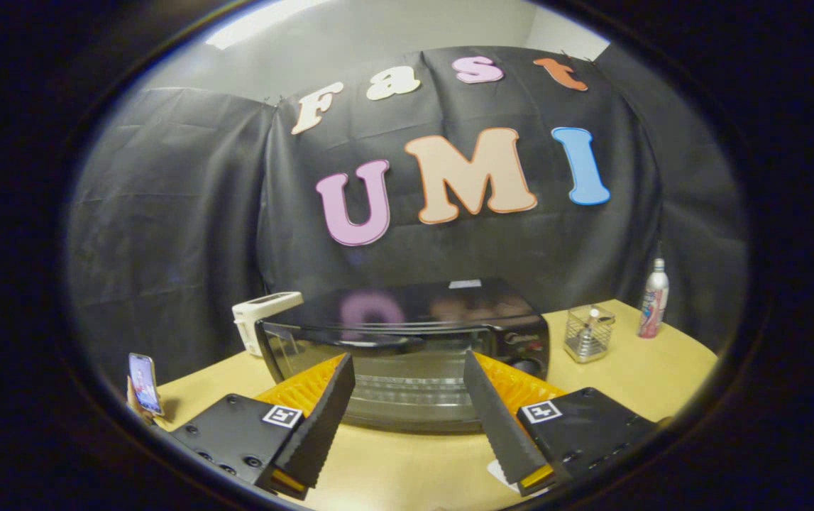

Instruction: Open the toaster oven, put the food inside, and close the toaster oven door.

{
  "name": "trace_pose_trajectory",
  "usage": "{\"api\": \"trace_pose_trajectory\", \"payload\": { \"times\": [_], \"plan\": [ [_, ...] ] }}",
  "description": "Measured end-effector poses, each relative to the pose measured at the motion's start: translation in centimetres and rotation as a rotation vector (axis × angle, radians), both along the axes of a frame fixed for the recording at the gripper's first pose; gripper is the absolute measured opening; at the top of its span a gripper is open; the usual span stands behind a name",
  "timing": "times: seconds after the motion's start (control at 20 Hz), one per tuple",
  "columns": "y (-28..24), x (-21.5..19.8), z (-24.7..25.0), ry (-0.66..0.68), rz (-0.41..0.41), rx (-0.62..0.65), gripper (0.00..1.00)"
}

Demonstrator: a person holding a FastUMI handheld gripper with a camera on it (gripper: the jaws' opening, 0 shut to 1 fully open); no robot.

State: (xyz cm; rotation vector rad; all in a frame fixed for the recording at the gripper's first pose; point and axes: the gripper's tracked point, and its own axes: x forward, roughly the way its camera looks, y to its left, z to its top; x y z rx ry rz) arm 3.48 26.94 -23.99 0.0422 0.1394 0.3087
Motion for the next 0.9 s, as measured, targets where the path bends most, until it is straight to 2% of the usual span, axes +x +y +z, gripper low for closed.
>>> {"api": "trace_pose_trajectory", "payload": {
  "times": [0.1, 0.35, 0.7, 0.9],
  "plan": [
    [1.9, 0.8, 1.1, -0.023, 0.008, 0.01, 0.96],
    [4.7, 3.3, 3.1, -0.109, -0.042, -0.003, 0.96],
    [6.7, 6.0, 0.6, -0.114, -0.102, -0.112, 0.96],
    [6.7, 6.0, 0.2, -0.096, -0.111, -0.058, 0.95]
  ]
}}
